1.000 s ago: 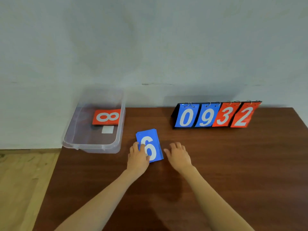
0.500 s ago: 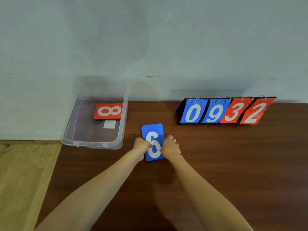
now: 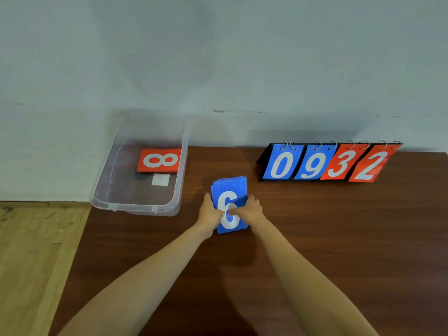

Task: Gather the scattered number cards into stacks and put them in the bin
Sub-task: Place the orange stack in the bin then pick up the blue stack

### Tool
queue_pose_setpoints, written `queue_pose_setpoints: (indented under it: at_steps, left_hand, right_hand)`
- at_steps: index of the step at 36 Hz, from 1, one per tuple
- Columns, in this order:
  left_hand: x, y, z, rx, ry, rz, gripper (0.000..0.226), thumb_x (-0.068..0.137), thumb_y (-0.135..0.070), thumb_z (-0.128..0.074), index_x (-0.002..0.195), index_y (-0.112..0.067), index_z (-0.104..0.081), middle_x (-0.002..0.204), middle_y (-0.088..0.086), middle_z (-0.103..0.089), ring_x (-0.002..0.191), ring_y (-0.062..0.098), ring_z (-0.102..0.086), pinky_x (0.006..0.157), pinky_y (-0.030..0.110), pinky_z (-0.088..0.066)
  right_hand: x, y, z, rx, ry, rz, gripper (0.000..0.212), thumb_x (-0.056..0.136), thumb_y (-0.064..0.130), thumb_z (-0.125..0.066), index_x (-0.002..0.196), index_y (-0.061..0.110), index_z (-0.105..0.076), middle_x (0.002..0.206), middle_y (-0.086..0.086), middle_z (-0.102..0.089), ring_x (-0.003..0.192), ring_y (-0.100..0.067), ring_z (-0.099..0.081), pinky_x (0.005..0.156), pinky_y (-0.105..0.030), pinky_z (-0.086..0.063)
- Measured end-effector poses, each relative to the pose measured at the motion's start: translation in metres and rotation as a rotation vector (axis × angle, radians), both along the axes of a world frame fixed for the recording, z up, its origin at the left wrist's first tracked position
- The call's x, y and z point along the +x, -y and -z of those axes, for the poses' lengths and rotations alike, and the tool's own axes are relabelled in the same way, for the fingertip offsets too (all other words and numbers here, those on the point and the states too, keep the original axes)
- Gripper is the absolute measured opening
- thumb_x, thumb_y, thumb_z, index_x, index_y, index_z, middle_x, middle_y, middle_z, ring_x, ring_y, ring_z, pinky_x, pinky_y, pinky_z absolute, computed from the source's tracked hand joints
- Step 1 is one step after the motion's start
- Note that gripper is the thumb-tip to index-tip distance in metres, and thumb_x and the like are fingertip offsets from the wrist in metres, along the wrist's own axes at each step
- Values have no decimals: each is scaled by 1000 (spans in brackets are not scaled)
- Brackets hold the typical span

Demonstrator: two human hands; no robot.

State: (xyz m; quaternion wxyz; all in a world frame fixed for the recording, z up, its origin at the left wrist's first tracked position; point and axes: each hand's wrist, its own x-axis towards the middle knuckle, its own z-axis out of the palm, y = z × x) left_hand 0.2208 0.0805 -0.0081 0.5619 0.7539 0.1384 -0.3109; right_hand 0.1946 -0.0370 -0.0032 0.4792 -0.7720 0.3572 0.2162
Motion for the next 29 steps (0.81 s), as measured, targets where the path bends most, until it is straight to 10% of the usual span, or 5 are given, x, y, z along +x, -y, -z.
queue_pose_setpoints:
  at_steps: [4,11,16,23,29]
  left_hand:
    - [-5,-5,-6,-103,59,-35,50,84,7,-60,124,-13,-38,122,7,-56,103,15,-57,81,26,-51]
    - [-13,-4,-14,259,512,83,94,81,9,-62,148,-13,-1,155,8,-7,143,20,-16,112,29,-24]
    - [-10,-11,-6,669,904,591,79,88,-6,-59,150,-14,-11,157,10,-2,146,25,-2,118,37,-16]
    - [-5,-4,-15,721,793,730,51,91,-17,-56,136,-10,-34,139,9,-37,127,21,-33,100,29,-39]
    - [-5,-3,-24,776,735,795,54,90,-17,-60,136,-12,-33,139,10,-35,128,24,-33,94,31,-45]
  right_hand:
    - [-4,6,-7,142,216,0,36,85,14,-67,113,14,-44,117,-5,-60,100,-17,-59,77,-30,-52]
    - [1,4,-30,-936,348,-721,42,88,14,-58,125,12,-39,125,-8,-49,117,-26,-46,101,-38,-34]
    - [-7,-5,-18,-968,309,-820,39,92,12,-50,128,11,-37,130,-9,-47,121,-28,-43,109,-42,-27]
    - [-14,1,-17,-963,254,-825,41,93,14,-47,132,12,-34,135,-8,-41,130,-26,-34,115,-49,-15]
    - [-20,4,-27,-855,179,-764,44,92,13,-54,132,13,-33,134,-9,-42,123,-25,-39,96,-38,-44]
